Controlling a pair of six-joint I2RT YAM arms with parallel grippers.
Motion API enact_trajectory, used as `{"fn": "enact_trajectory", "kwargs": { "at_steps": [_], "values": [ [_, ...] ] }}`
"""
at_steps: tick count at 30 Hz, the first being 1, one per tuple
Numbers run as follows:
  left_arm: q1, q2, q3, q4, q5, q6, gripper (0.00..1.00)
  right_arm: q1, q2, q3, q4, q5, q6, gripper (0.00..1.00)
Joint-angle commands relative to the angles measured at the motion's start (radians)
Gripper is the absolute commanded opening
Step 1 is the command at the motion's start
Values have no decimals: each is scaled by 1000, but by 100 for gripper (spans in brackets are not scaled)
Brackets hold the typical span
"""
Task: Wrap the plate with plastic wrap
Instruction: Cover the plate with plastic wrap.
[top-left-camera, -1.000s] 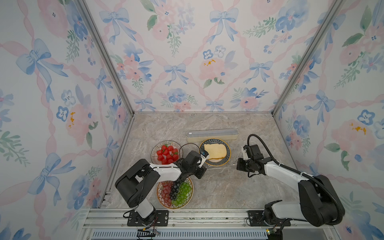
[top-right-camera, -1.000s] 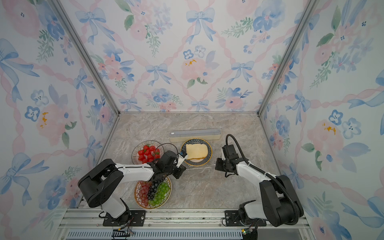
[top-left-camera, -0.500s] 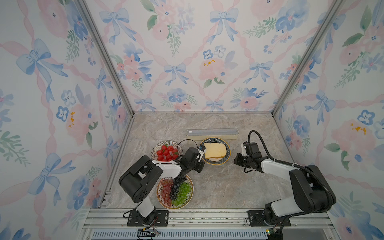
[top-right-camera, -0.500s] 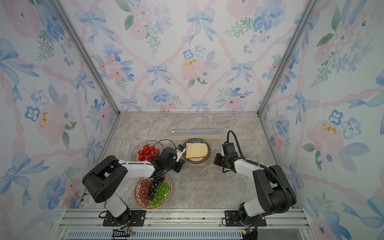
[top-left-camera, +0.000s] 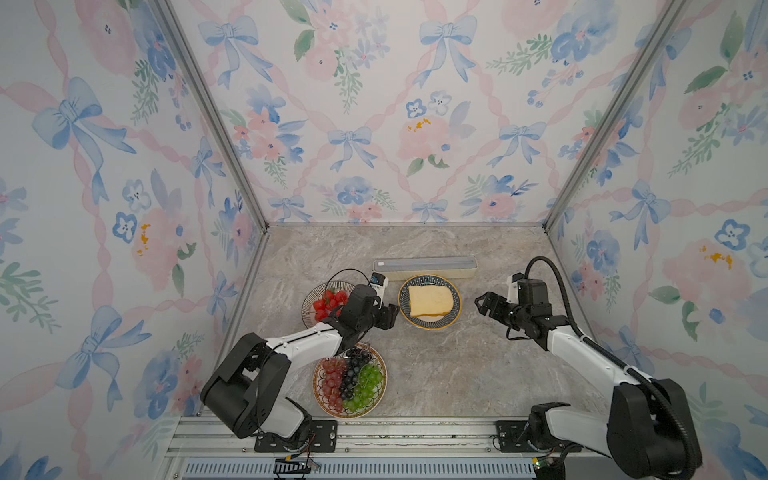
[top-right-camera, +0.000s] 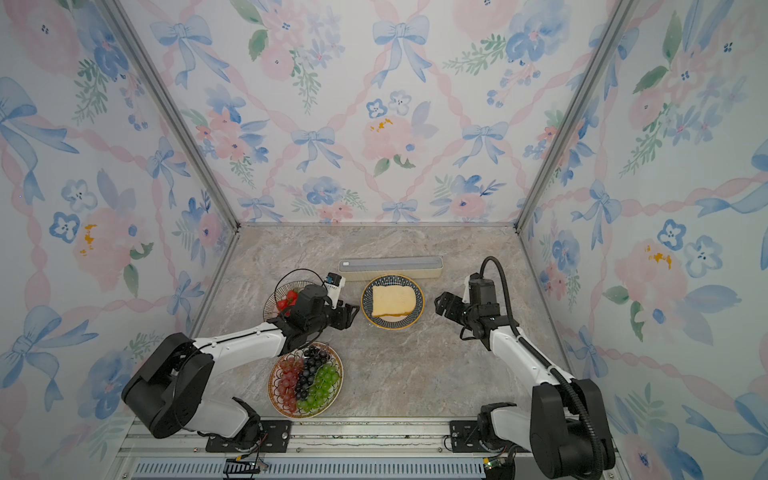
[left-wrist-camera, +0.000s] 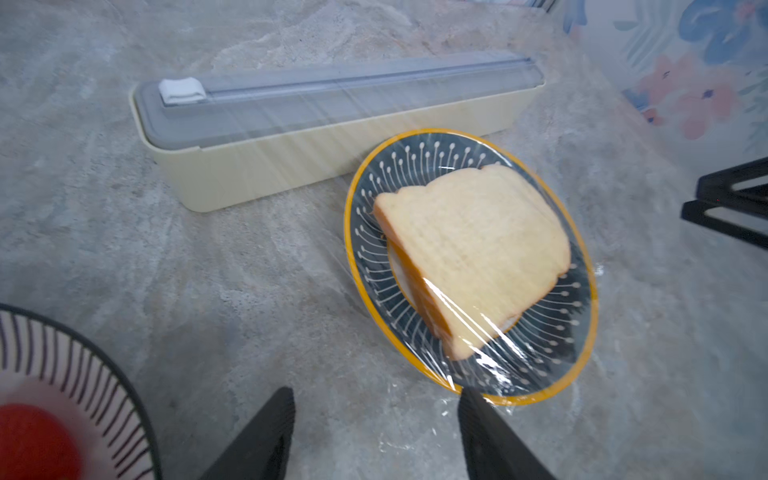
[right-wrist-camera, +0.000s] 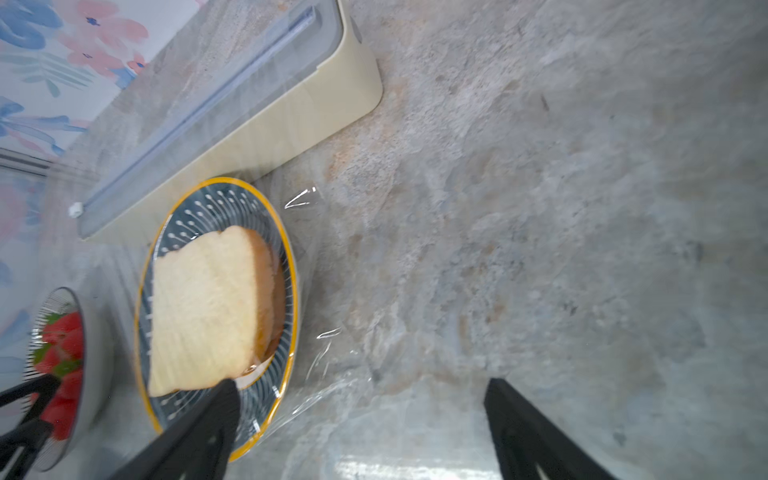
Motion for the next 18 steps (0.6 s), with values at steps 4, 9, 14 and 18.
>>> {"fn": "enact_trajectory", "kwargs": {
  "at_steps": [4,9,14,18],
  "values": [
    [-10,81,-3,-22,258,-269,76,75,46,-59,42,-111,184,97],
    [-16,193,11,75,301,-355,79,146,188,-41,162,-105,255,97],
    [-25,259,-2,171,331,-405,79,180,288,-30,267,-93,299,97],
    [-29,291,9,218,356,-425,79,182,373,-14,368,-132,339,97]
  ]
}}
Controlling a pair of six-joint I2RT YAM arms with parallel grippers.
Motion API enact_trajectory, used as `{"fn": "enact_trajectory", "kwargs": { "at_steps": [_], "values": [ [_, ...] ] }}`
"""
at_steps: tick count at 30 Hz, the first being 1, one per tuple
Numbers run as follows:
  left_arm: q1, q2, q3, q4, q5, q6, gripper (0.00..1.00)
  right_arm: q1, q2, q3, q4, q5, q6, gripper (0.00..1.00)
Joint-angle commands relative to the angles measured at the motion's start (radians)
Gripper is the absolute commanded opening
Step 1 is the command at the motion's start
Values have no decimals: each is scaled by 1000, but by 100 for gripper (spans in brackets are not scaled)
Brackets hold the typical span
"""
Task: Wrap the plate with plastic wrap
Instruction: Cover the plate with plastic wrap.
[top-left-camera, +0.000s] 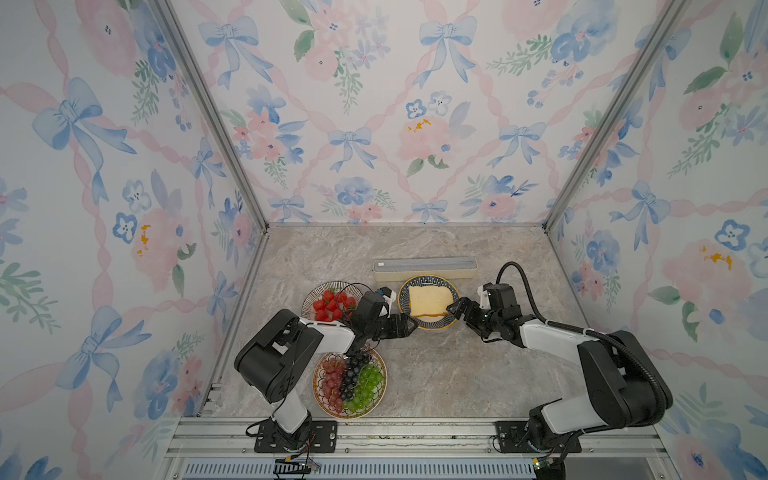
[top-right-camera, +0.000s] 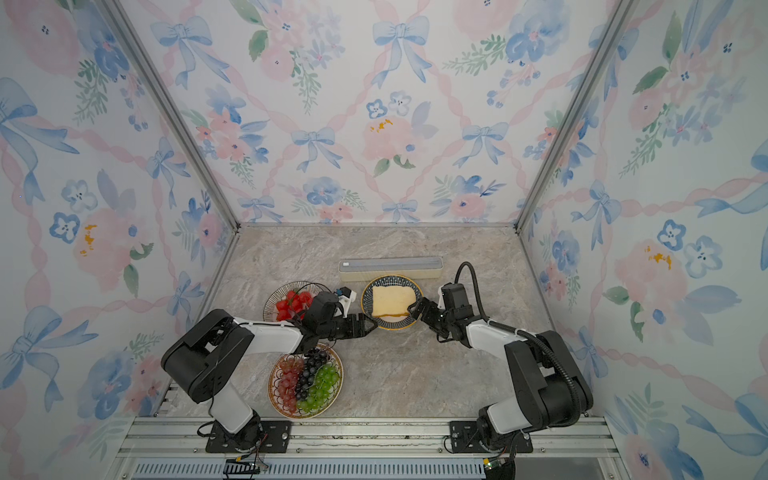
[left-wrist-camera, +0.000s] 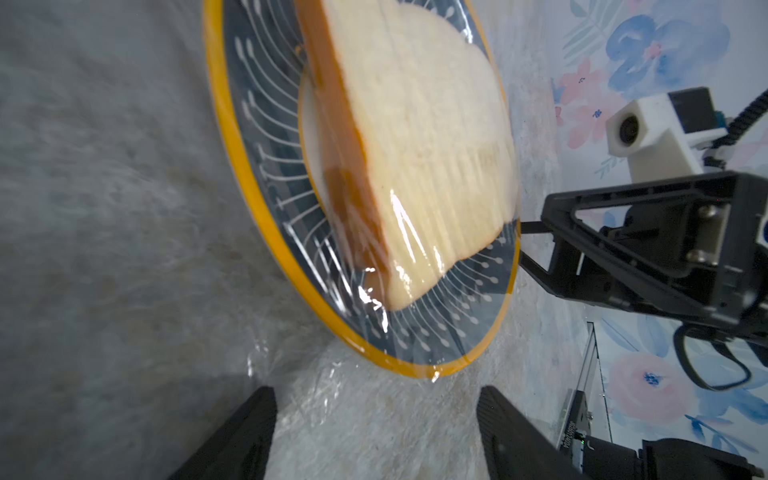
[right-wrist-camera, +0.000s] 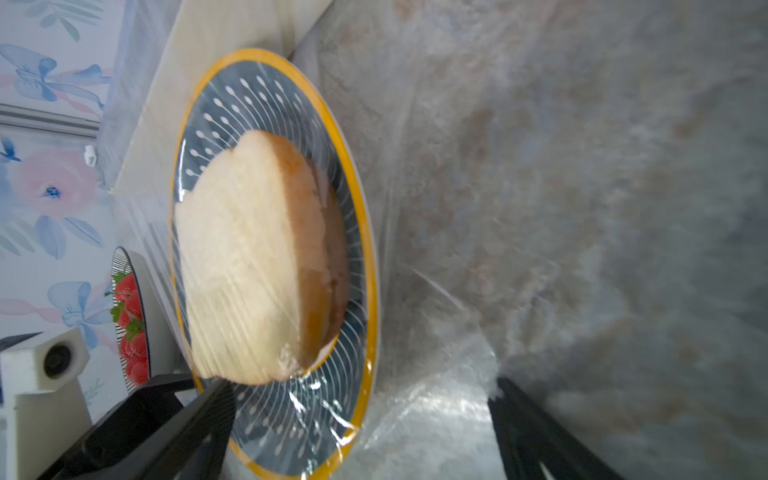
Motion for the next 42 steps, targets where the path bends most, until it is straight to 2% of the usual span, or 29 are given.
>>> {"fn": "enact_trajectory", "kwargs": {
  "at_steps": [1,11,16,25,29,36,42],
  "values": [
    [-7,37,10,50,44,-45,79,12,81,6,77,-26,62,97],
    [-8,91,119,99,61,-52,77,39,172,71,216,-96,145,97],
    [-5,103,148,100,57,-46,77,37,145,98,120,-72,94,97],
    [71,50,49,100,-1,-32,77,-14,58,73,-88,13,-4,97],
    [89,60,55,100,25,-17,77,-8,58,89,-106,10,-14,97],
    [60,119,142,100,94,-6,76,52,90,178,-115,-8,-8,97],
    [18,111,151,99,103,2,75,57,42,186,-177,10,-37,97]
  ]
}}
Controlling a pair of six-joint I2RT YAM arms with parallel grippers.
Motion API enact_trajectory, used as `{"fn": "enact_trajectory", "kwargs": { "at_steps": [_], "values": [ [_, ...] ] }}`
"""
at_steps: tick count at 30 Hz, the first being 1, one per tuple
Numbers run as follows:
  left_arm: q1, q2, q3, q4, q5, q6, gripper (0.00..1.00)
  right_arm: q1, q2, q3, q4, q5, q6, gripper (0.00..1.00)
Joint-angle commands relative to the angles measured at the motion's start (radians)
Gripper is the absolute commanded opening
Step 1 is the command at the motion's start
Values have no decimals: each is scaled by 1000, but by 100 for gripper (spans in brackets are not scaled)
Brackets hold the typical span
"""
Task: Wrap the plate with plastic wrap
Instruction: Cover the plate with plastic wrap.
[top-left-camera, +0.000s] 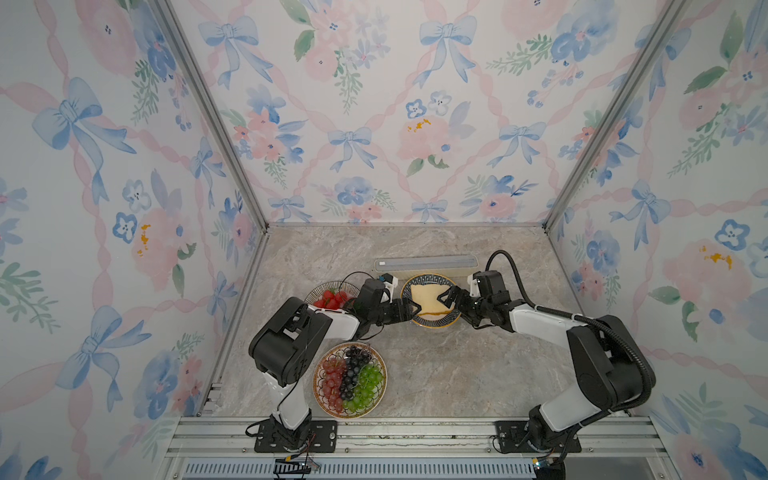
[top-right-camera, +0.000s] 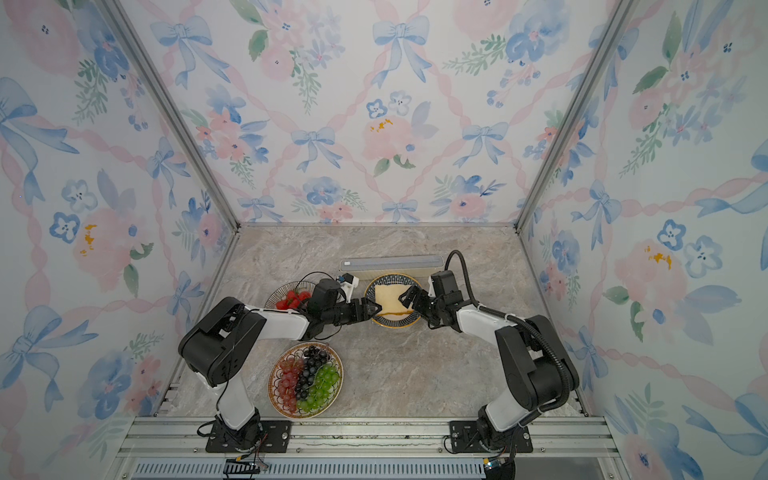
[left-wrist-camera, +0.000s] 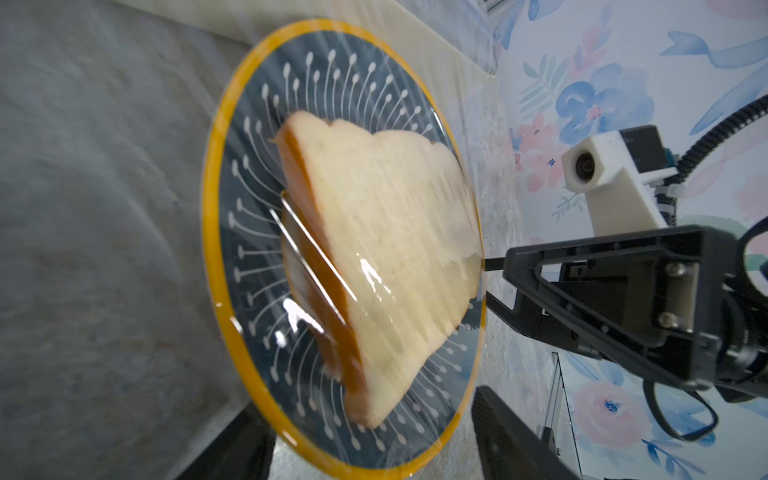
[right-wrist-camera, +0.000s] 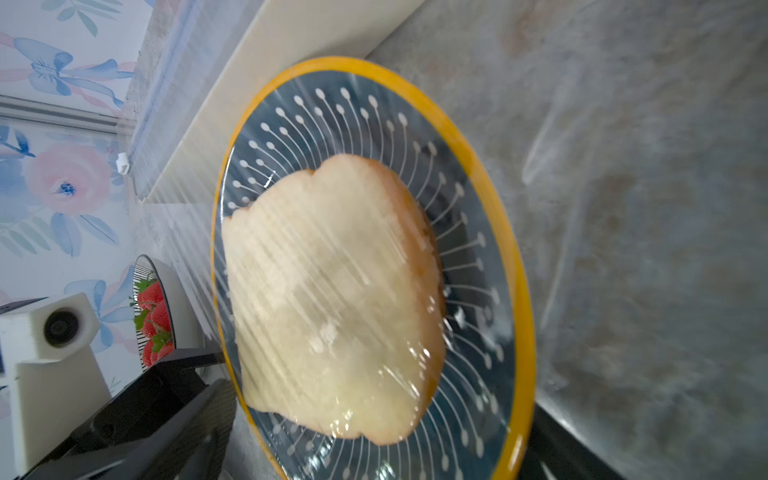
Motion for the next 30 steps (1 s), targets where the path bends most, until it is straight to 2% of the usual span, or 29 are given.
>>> {"fn": "enact_trajectory", "kwargs": {
  "at_steps": [1,8,12,16,20,24,30],
  "values": [
    [-25,-1,17,32,34,27,75,7,-42,17,-72,7,-38,97],
    [29,-68,-62,-18,-39,55,75,-70,-125,-54,-177,78,-93,97],
    [59,-186,-38,-217,-155,189,75,-69,-209,12,-321,208,-235,97],
    [118,-276,26,-356,-206,314,72,-20,-210,147,-387,330,-373,97],
    [217,-284,110,-430,-239,390,58,55,-110,298,-345,375,-494,100],
    [315,-188,223,-455,-197,423,45,132,54,472,-261,373,-566,92],
    [367,-13,381,-458,-118,424,44,230,321,730,-180,384,-641,91]
  ]
}}
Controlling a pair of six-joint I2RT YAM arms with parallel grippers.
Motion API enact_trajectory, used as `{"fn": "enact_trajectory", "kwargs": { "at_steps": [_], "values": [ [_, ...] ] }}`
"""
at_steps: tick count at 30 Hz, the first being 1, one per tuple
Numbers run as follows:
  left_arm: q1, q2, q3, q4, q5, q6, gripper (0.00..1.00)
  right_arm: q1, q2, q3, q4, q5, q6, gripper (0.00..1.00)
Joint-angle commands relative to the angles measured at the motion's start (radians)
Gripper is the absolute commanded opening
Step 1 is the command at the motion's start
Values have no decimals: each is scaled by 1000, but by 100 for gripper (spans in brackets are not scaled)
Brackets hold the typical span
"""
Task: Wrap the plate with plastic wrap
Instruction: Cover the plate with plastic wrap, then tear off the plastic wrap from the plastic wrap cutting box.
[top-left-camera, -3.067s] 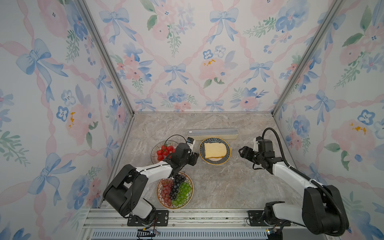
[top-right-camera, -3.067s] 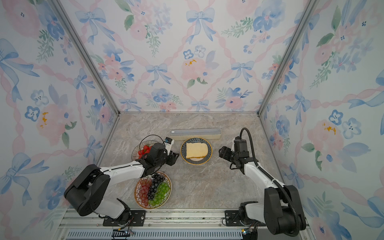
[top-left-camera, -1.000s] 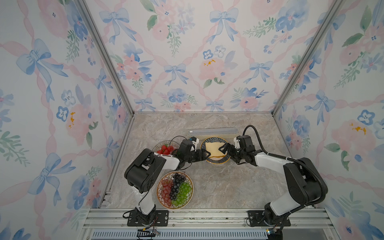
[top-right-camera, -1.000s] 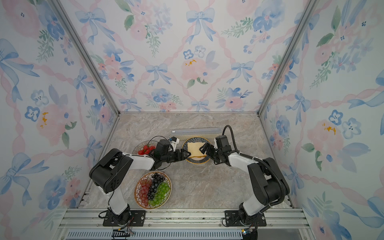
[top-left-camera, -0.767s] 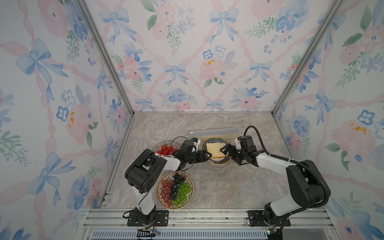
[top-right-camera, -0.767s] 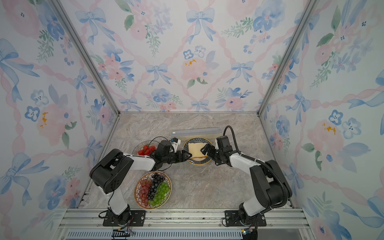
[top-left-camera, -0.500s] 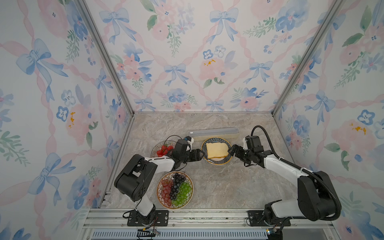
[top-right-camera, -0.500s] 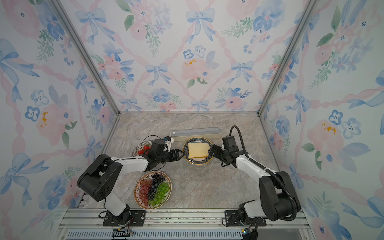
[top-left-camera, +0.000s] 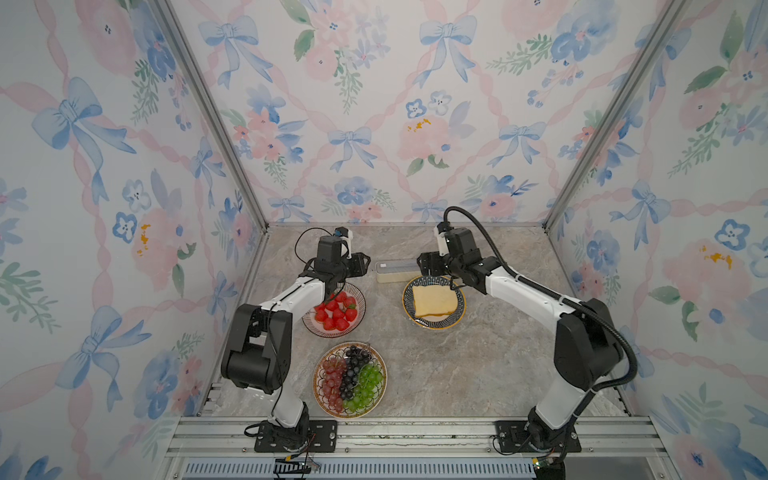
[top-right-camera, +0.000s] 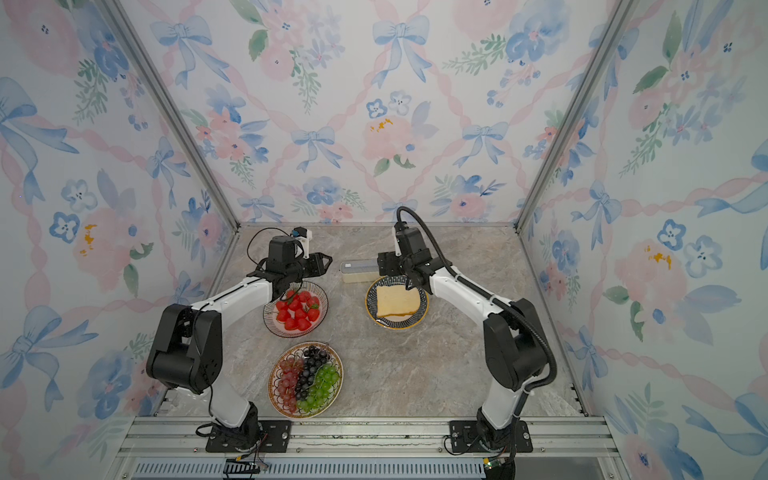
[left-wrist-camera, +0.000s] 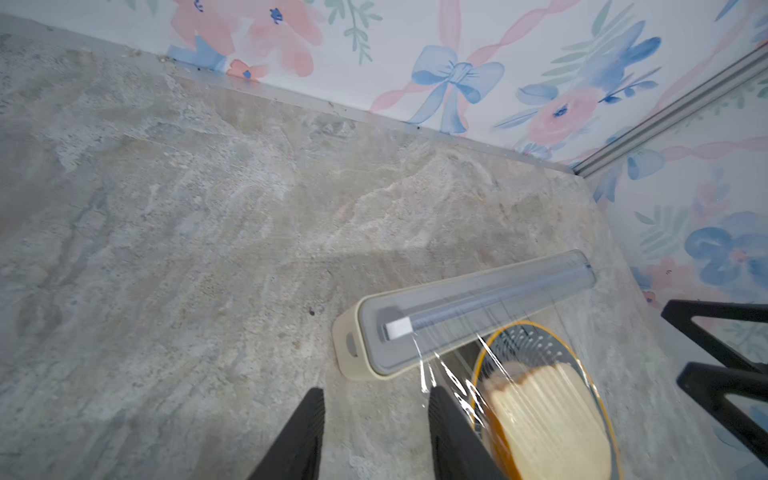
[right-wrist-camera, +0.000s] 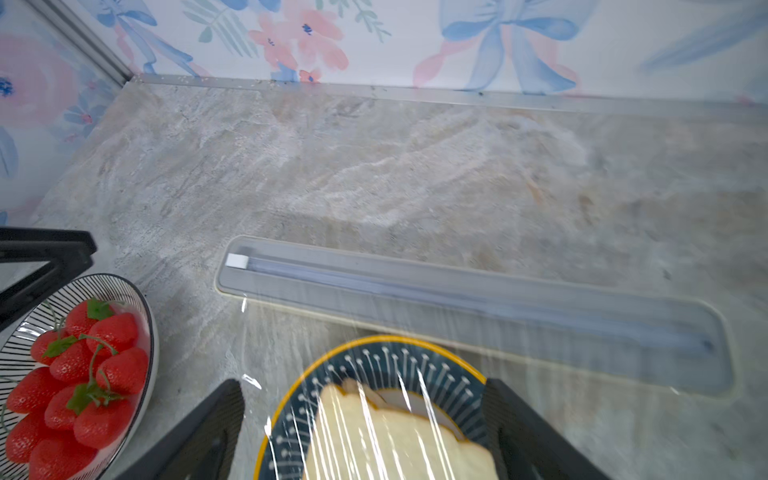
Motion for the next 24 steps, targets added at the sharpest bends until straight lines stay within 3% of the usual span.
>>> {"fn": "enact_trajectory", "kwargs": {
  "at_steps": [1,5,13,24],
  "values": [
    [3,89,70,-42,82,32,45,47,115,115,65,26,-74,91],
    [6,178,124,-44,99,24,46,77,238,240,98,24,-76,92],
    [14,274,163,-45,138,12,37,103,409,404,72,25,-55,85],
    [14,270,158,-43,138,12,49,117,515,516,-1,30,-63,80]
  ]
}}
